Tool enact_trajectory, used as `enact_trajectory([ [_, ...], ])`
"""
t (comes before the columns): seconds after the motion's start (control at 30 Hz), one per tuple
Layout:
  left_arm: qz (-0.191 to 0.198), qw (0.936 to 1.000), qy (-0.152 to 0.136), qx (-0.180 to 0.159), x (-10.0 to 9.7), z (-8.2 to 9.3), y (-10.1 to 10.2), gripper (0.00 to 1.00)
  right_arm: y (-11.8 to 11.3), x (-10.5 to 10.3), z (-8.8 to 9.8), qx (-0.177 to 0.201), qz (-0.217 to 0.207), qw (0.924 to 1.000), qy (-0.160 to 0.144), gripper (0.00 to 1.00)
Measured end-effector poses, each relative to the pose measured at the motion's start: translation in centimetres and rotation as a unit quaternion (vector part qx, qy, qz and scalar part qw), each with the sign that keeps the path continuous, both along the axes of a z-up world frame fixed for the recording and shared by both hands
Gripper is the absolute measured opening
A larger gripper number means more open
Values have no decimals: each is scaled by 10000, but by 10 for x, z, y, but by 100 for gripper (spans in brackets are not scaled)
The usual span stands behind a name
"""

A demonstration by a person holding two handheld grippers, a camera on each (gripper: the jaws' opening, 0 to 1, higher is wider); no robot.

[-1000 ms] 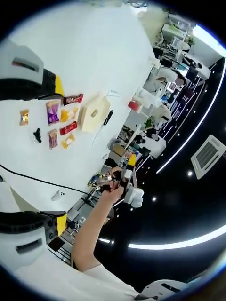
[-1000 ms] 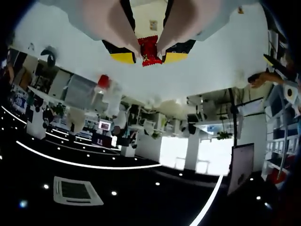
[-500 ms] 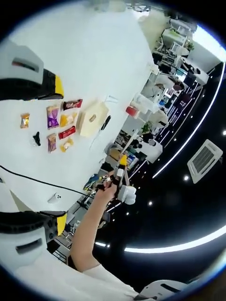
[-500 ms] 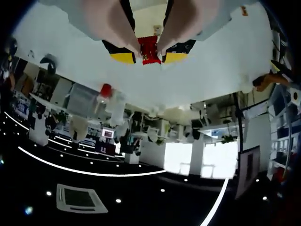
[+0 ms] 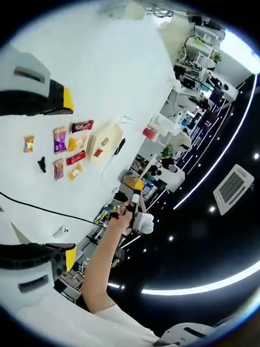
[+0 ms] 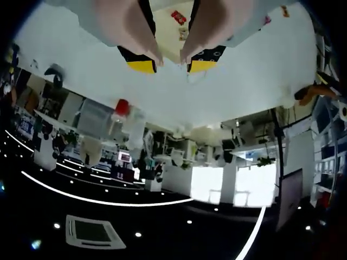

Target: Place the target food into the container with the food tongs after gripping and lifting it, then release it inside without dropping or visibly crushing the food.

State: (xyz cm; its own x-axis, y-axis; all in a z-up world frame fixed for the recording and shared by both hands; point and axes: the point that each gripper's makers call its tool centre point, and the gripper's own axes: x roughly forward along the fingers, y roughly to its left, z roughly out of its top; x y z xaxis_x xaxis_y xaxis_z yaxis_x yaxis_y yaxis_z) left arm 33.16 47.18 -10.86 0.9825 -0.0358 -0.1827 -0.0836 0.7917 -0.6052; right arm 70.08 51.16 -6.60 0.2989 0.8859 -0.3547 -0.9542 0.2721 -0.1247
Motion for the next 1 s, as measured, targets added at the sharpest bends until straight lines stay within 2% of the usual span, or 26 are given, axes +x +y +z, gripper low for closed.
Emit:
enact_trajectory([
  [0.43,158,9999,1,-8,-5,-1,5,99,5,-1,-3,-19,27,10000,33,22],
  [0.7,107,9999,-17,-11,-2,0,0,99,-1,-6,-2,68,29,9999,153,24],
  [1.0,-22,10000,-66,-17,6,1,-6,99,-19,-18,2,150,15,9995,270,23],
])
